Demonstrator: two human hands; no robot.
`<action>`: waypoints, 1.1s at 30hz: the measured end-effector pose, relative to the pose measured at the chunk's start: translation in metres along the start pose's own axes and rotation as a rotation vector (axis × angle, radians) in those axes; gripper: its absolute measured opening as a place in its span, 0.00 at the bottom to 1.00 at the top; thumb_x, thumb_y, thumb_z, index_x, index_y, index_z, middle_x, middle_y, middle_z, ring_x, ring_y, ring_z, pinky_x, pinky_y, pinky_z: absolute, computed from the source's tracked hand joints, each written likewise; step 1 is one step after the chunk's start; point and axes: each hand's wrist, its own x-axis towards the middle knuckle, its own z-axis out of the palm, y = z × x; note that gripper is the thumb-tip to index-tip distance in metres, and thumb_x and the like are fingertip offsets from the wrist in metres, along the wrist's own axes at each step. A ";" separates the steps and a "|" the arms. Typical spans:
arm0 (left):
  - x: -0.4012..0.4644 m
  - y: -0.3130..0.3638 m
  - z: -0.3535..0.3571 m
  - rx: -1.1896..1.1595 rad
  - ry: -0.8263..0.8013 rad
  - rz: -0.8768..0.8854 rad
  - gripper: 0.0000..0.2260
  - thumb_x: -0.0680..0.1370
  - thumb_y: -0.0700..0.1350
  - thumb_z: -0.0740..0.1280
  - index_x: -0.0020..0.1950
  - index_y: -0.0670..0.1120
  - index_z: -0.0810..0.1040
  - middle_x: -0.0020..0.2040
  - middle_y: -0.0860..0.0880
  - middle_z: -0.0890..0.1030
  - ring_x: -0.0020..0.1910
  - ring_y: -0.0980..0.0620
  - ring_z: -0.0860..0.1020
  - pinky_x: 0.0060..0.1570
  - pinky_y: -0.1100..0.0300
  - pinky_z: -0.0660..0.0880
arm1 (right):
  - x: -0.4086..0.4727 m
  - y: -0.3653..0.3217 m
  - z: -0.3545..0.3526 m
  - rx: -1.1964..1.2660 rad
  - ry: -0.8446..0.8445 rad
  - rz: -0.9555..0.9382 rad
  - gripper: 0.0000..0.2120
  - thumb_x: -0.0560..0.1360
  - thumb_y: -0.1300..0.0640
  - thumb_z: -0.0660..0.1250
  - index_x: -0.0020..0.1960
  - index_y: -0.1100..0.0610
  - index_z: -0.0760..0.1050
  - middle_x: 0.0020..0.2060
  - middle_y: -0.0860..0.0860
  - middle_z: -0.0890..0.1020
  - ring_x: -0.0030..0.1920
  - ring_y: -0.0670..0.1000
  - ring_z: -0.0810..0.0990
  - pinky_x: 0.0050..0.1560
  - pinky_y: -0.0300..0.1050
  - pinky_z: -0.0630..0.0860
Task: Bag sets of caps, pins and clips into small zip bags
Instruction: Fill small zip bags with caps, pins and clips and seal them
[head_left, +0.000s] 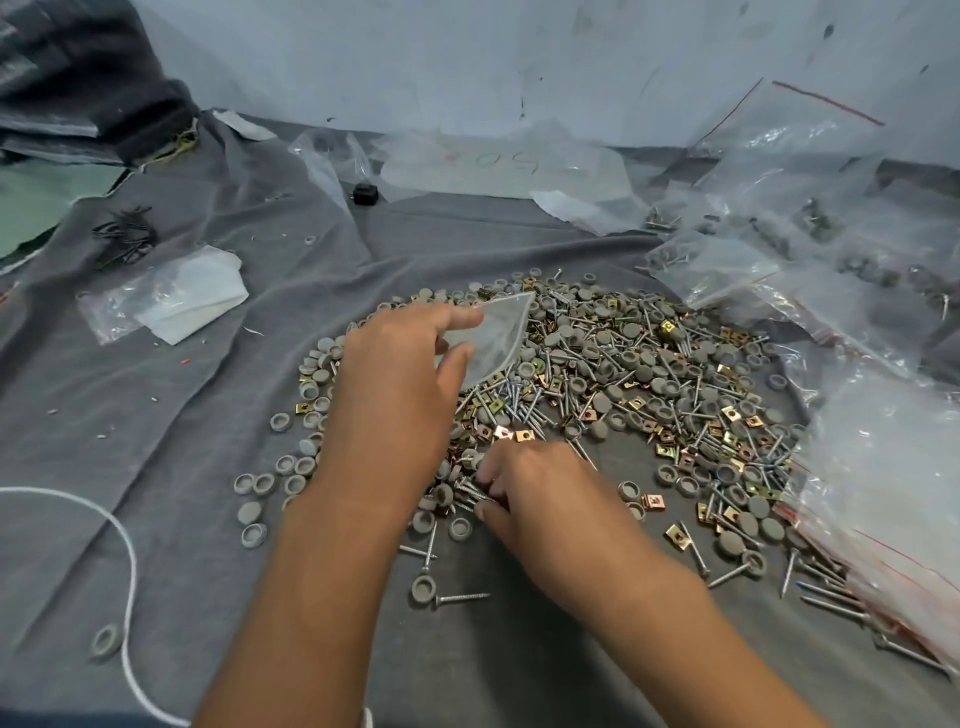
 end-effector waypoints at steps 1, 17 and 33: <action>-0.001 0.000 0.000 -0.002 -0.005 0.002 0.13 0.77 0.42 0.73 0.61 0.53 0.83 0.51 0.56 0.83 0.42 0.66 0.73 0.48 0.84 0.62 | 0.000 0.000 0.000 -0.021 -0.005 0.011 0.06 0.80 0.55 0.65 0.56 0.52 0.74 0.51 0.50 0.79 0.54 0.56 0.78 0.49 0.47 0.76; -0.005 0.005 0.006 0.004 -0.151 -0.001 0.25 0.70 0.48 0.79 0.66 0.55 0.78 0.55 0.62 0.76 0.45 0.71 0.72 0.44 0.79 0.67 | -0.003 0.046 -0.028 0.163 -0.078 0.009 0.04 0.81 0.50 0.66 0.47 0.47 0.76 0.42 0.44 0.82 0.45 0.45 0.79 0.45 0.43 0.74; -0.015 0.015 0.022 0.044 -0.326 0.088 0.30 0.70 0.51 0.79 0.70 0.54 0.74 0.65 0.60 0.75 0.51 0.61 0.72 0.60 0.61 0.71 | -0.008 0.047 -0.052 0.518 0.559 -0.189 0.08 0.74 0.59 0.76 0.49 0.48 0.81 0.41 0.41 0.84 0.44 0.41 0.84 0.44 0.33 0.79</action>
